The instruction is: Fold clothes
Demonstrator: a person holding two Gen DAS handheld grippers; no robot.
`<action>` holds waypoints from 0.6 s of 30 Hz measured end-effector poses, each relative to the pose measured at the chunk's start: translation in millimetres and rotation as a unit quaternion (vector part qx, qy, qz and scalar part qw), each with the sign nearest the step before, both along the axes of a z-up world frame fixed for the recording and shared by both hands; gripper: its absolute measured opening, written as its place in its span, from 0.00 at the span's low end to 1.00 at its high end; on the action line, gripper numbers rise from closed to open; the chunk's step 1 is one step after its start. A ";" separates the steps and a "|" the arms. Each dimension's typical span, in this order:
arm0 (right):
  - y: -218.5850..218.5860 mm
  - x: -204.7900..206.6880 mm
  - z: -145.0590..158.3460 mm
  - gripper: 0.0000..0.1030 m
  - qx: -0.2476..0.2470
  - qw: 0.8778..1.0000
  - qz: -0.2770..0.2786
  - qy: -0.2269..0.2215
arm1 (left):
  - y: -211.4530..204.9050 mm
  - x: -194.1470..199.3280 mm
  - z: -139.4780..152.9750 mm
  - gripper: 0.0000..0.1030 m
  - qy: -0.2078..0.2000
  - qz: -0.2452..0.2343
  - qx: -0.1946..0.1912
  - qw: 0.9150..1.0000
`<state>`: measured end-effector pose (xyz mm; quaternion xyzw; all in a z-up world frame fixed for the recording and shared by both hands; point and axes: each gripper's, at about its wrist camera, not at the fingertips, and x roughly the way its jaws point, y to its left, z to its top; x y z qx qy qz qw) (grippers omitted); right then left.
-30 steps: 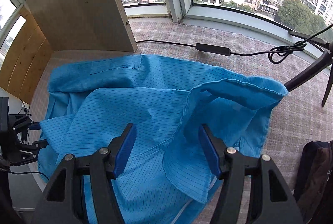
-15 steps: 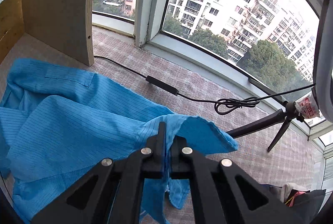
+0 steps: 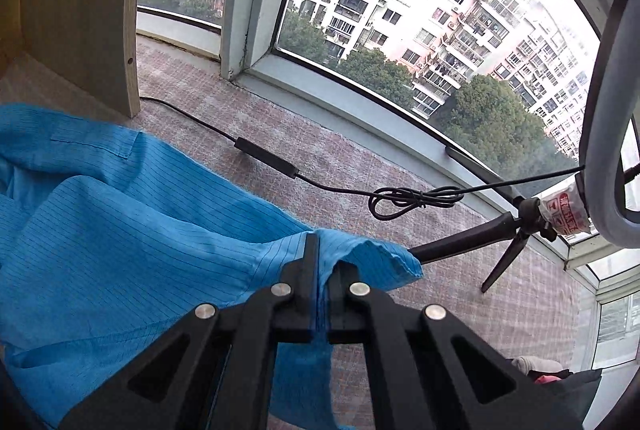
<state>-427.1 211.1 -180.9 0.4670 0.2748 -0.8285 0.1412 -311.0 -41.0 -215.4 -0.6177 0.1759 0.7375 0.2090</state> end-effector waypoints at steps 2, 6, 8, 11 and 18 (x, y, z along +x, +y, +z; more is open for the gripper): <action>3.1 2.5 10.6 0.01 0.005 1.000 0.000 0.030 | -10.0 -4.8 17.7 0.01 0.034 0.010 -0.016 0.999; 8.8 -0.3 33.3 0.01 0.012 0.996 -0.006 0.083 | -55.9 -30.4 70.9 0.01 0.120 0.077 -0.046 0.989; 7.2 -6.6 35.3 0.01 0.027 0.995 -0.006 0.097 | -78.6 -44.2 89.8 0.01 0.147 0.111 -0.046 0.982; -3.4 -17.1 19.5 0.01 0.067 0.992 0.002 0.110 | -88.4 -67.4 75.9 0.01 0.159 0.121 -0.093 0.975; -30.2 -32.2 -58.2 0.01 0.196 0.973 0.017 0.116 | -75.2 -106.5 -1.8 0.11 0.117 0.108 -0.155 0.975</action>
